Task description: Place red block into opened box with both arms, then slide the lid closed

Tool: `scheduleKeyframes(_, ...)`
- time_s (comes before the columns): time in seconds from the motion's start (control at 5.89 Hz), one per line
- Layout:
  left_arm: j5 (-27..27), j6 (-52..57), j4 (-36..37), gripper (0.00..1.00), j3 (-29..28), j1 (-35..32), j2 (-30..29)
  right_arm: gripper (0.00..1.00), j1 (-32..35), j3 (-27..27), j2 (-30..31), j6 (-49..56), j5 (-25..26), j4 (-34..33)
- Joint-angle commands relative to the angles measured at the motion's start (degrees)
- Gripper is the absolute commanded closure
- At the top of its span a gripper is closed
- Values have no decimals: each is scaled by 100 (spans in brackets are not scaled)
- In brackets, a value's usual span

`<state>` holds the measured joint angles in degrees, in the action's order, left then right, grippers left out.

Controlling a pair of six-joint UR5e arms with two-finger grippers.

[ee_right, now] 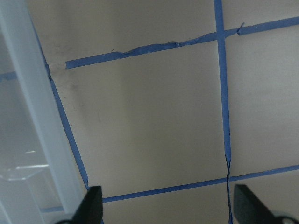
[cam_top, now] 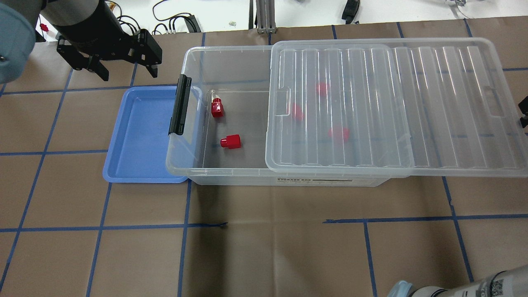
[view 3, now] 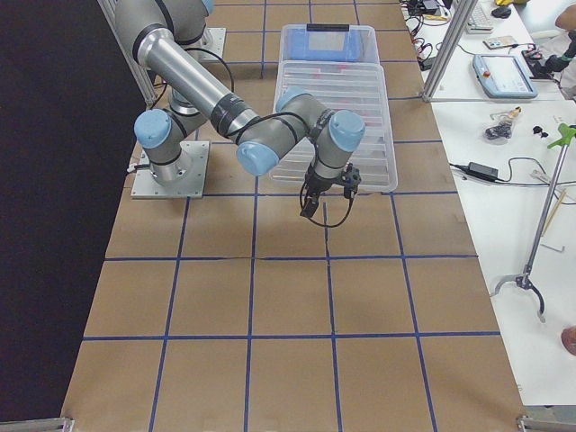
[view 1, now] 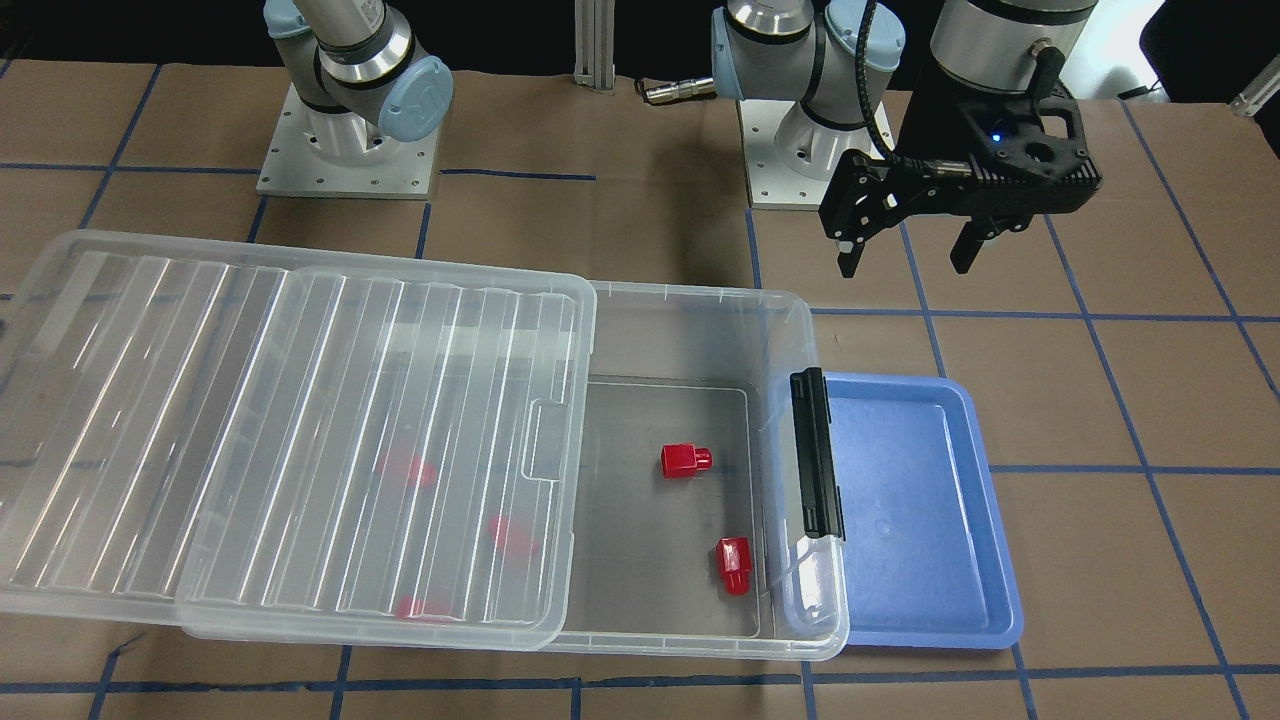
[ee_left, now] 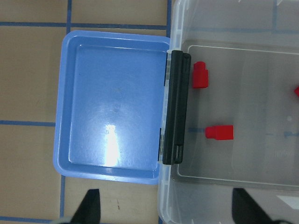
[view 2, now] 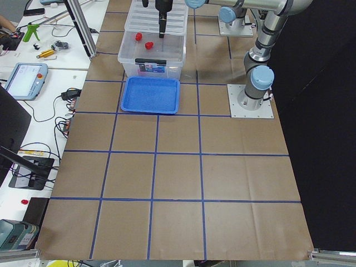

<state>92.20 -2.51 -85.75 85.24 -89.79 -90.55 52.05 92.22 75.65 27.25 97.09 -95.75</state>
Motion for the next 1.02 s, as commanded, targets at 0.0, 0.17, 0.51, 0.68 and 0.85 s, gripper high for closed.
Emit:
scheduleKeyframes(0.0,-9,14,128,1,-16,66,3,0,217,182,142,0,-6,4)
scheduleKeyframes(0.17,-1,5,120,1,-16,66,20,0,392,261,212,0,-6,4)
scheduleKeyframes(0.51,-18,5,120,1,19,75,38,0,709,367,301,0,-6,4)
scheduleKeyframes(0.68,-18,5,120,1,19,75,38,0,902,376,336,-9,-6,13)
scheduleKeyframes(0.85,-27,5,120,1,19,75,38,0,1069,376,345,-18,-119,13)
